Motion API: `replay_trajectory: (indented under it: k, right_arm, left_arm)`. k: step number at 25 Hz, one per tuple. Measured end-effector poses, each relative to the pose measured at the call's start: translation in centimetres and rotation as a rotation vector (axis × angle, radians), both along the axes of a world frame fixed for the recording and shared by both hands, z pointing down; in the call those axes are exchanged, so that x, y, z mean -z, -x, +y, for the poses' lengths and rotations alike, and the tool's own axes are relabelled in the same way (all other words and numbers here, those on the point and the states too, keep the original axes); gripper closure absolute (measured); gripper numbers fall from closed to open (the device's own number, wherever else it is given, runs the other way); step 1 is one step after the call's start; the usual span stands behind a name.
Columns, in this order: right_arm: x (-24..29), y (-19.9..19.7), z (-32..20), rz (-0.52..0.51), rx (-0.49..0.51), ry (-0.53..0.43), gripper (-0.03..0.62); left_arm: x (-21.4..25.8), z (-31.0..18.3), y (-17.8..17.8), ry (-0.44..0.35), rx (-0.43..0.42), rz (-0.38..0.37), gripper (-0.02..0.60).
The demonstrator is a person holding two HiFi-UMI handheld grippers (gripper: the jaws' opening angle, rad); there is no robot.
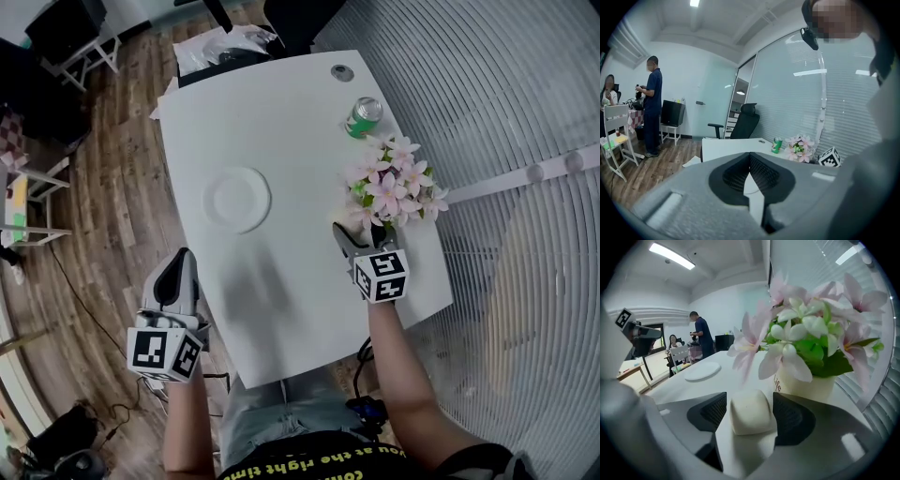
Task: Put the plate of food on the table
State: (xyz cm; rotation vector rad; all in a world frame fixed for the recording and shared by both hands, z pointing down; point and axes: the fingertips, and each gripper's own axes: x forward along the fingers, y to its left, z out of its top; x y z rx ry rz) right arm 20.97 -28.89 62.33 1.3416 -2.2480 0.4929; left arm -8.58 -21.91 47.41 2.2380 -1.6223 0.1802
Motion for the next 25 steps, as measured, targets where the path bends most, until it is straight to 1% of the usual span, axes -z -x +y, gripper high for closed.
replay_trajectory:
  k: [4,10,21,25]
  right_arm:
    - [-0.5,0.2,-0.3,0.025,0.011,0.004,0.287]
    - [-1.0,0.6,-0.7,0.03,0.017,0.017,0.275]
    - [-2.0,0.7,-0.9,0.114,0.01,0.052,0.267]
    - [-1.4,0.9,-0.9,0.111,-0.003,0.039,0.269]
  left_arm:
    - [0.1,0.1,0.2,-0.001,0.001,-0.001,0.581]
    - [-0.1,-0.1,0.6,0.006,0.003,-0.002,0.581]
    - [-0.3,-0.3,0.8,0.009,-0.001,0.002,0.581]
    - [-0.2,-0.5,1.2,0.008,0.001,0.002,0.581]
